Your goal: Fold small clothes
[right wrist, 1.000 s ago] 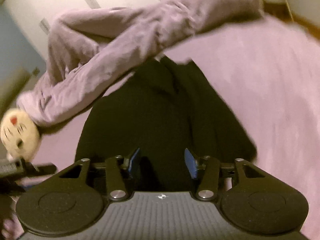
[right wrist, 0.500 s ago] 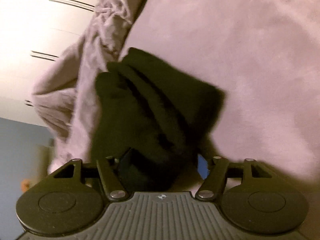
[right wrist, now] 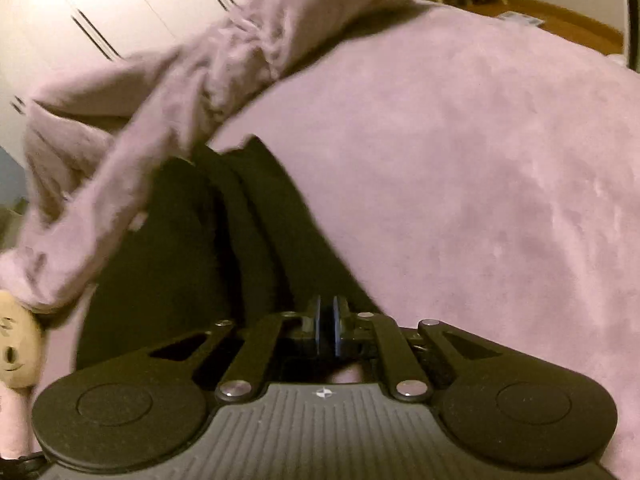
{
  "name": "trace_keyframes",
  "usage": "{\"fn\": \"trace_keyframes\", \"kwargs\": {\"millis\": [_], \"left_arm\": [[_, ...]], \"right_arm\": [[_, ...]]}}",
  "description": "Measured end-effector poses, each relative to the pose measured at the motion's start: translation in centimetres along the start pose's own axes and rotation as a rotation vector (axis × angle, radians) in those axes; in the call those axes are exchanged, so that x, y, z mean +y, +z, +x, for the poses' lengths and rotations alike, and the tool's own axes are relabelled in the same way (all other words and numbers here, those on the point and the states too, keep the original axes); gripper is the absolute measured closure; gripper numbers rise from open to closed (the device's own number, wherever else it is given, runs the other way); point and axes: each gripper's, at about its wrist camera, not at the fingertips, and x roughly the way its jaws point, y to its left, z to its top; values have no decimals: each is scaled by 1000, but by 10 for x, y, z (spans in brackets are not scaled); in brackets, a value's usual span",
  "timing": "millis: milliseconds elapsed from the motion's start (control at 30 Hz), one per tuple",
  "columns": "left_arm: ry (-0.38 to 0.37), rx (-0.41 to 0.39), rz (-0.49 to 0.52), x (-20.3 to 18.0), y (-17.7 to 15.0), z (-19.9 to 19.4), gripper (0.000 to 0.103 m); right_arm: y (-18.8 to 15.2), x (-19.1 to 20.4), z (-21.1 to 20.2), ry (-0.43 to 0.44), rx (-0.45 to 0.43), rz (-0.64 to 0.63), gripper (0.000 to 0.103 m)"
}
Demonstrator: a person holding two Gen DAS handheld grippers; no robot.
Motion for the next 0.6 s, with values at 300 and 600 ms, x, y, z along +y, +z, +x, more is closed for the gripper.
{"fn": "trace_keyframes", "kwargs": {"millis": [300,600], "left_arm": [[-14,-131,-58,1,36,-34,10],[-39,-20,-43,18,31,-61,7]], "right_arm": [[5,55,-7,92,-79,-196,95],[26,122,41,176,-80,-340,81]]}}
